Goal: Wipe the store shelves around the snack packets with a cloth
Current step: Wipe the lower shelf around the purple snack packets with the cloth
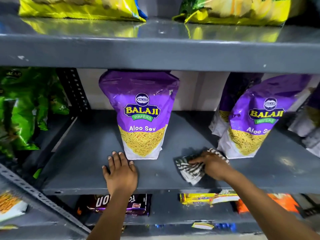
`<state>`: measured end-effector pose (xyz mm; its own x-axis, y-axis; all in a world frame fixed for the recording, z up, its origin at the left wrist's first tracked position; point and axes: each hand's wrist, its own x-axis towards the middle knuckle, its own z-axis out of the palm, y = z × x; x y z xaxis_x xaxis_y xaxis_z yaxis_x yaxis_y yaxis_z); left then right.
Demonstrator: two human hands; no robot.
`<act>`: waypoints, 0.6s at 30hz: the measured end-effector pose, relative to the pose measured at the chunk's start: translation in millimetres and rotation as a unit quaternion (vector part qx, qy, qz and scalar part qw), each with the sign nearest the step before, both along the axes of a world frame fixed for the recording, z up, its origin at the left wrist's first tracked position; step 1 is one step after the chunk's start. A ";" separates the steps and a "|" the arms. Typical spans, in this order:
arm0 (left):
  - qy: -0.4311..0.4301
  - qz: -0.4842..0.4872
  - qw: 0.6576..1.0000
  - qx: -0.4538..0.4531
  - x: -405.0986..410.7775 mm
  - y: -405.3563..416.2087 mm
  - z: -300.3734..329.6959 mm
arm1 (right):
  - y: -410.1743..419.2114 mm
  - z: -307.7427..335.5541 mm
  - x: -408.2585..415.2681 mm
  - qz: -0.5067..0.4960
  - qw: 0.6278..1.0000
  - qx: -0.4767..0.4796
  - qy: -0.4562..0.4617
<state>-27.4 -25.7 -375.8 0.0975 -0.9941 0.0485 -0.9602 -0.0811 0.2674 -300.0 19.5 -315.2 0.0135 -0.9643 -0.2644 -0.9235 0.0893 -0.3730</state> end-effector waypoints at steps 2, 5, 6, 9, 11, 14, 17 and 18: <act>0.001 0.000 1.000 -0.003 -0.1 -1.6 0.1 | -7.8 11.3 12.4 0.009 0.997 -0.062 -0.033; 0.018 0.001 1.000 -0.006 0.4 -1.1 0.4 | -23.3 6.1 54.5 0.088 0.993 -0.073 -0.040; 0.018 0.000 1.000 -0.005 0.6 -0.1 0.0 | -24.4 -1.2 67.6 0.097 0.992 -0.064 -0.043; 0.018 -0.002 1.000 -0.008 0.4 -0.8 1.3 | -15.6 -16.8 68.3 0.100 0.993 -0.054 -0.039; 0.022 -0.001 1.000 0.001 -0.5 0.9 2.8 | -2.4 -15.0 47.0 0.106 0.992 -0.050 -0.045; 0.019 -0.003 1.000 0.011 1.0 -0.1 2.1 | 10.5 0.2 16.0 0.086 0.995 -0.023 -0.036; 0.014 -0.003 1.000 0.014 1.3 -1.7 2.8 | 1.5 21.0 17.6 0.034 0.994 -0.062 -0.083; 0.014 -0.002 1.000 0.019 1.1 -2.0 2.6 | -3.4 24.6 27.0 0.042 0.991 -0.081 -0.099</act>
